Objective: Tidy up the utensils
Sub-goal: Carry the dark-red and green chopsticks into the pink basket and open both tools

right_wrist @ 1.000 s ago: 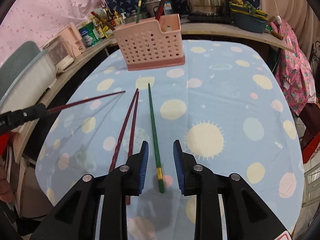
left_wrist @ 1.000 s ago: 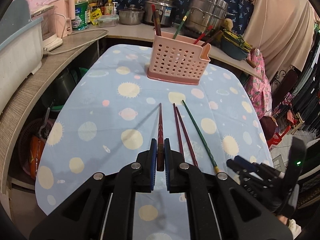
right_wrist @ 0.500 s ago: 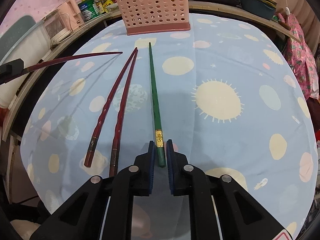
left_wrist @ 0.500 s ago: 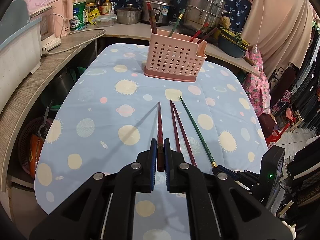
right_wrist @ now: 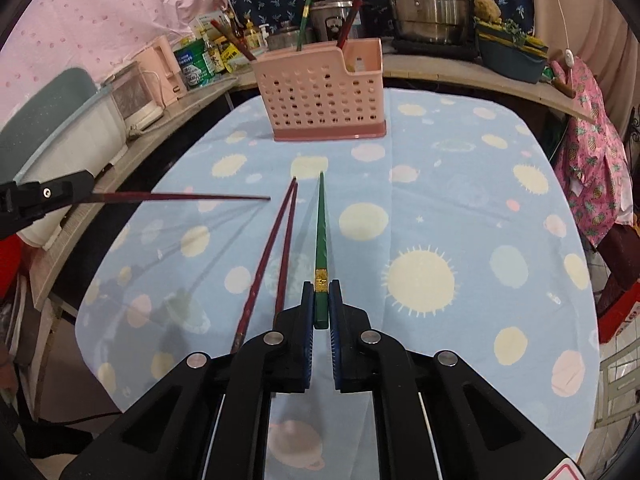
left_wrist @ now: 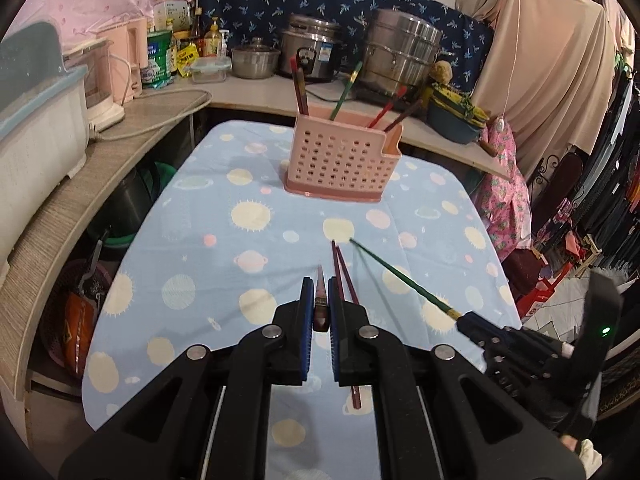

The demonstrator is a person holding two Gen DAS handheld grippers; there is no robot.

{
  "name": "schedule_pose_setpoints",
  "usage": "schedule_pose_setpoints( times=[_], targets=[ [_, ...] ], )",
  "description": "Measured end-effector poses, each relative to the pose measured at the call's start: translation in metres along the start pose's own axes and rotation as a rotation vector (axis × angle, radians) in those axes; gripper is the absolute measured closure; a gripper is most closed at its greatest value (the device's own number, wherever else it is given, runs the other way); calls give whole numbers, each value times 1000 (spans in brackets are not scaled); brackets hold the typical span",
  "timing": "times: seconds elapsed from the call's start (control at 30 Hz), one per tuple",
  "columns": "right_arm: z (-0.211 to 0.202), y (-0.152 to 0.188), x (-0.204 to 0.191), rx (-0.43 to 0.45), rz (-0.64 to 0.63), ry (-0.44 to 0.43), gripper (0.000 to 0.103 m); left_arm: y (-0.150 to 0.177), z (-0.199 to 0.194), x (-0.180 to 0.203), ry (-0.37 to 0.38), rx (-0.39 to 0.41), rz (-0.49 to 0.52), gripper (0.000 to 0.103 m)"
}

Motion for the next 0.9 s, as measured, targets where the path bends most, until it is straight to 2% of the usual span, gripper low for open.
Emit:
schedule_pose_setpoints(
  times=[0.3, 0.57, 0.9],
  targets=[
    [-40, -72, 14, 177, 45, -29, 96, -49, -11, 7, -3, 109, 30, 96],
    [-37, -121, 20, 233, 74, -57, 96, -95, -7, 9, 7, 163, 35, 96],
    [-52, -202, 29, 366, 126, -119, 96, -186, -7, 23, -9, 309, 72, 96]
  ],
)
Point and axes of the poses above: each gripper's, at about its wrist camera, not at the fingertips, and z roughly the way its jaws point, x to its right, y to its underside, the point moved 1 cm from there along z, roughly the way its jaws point, and after that the axes turned 5 degrees about y, right-handed, at the moved point
